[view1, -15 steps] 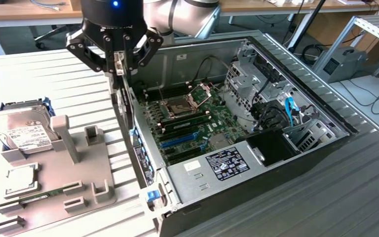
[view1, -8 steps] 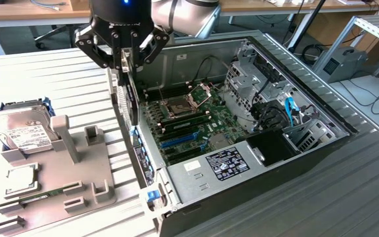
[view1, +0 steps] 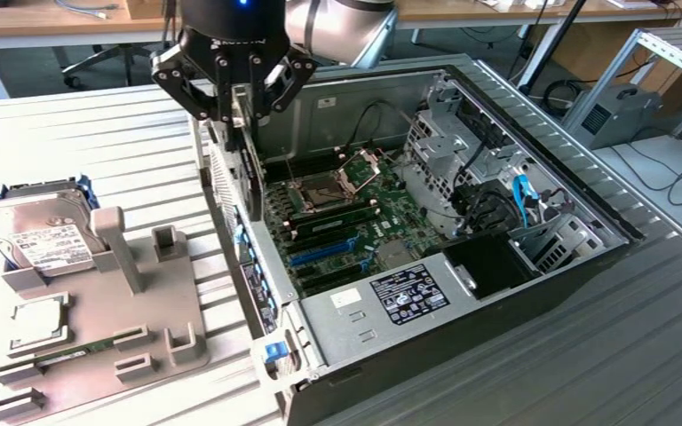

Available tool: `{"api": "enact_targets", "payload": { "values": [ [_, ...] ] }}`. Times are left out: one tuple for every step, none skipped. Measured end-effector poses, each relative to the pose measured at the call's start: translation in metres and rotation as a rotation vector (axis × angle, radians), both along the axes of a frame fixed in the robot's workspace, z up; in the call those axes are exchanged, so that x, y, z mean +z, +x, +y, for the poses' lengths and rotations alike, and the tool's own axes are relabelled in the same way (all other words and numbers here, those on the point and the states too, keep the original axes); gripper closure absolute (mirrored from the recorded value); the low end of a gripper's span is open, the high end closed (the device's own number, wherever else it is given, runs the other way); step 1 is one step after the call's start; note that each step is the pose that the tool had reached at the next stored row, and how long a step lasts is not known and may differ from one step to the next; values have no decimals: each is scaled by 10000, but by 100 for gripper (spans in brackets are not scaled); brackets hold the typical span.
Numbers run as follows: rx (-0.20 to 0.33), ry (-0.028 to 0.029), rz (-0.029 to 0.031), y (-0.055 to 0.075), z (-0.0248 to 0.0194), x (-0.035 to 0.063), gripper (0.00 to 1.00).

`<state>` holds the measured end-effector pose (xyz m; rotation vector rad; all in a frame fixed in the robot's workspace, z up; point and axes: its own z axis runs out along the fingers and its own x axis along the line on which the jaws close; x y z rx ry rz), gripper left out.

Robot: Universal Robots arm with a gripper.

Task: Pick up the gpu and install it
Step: 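Pick up the gpu and move the gpu toward the slot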

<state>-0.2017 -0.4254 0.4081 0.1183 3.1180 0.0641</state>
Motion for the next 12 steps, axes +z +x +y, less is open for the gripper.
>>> {"api": "enact_targets", "payload": {
  "values": [
    [-1,-1,9,28,0,0,74],
    [0,1,17,54,0,0,74],
    [1,0,28,83,0,0,74],
    [1,0,44,119,0,0,74],
    [0,-1,61,154,0,0,74],
    [-1,0,81,194,0,-1,74],
    [0,0,101,236,0,-1,74],
    [1,-1,123,276,0,-1,74],
    [1,-1,141,308,0,-1,74],
    [0,0,155,337,0,-2,74],
    [0,0,171,365,0,-2,74],
    [1,-1,187,395,0,-4,74]
  ]
}}
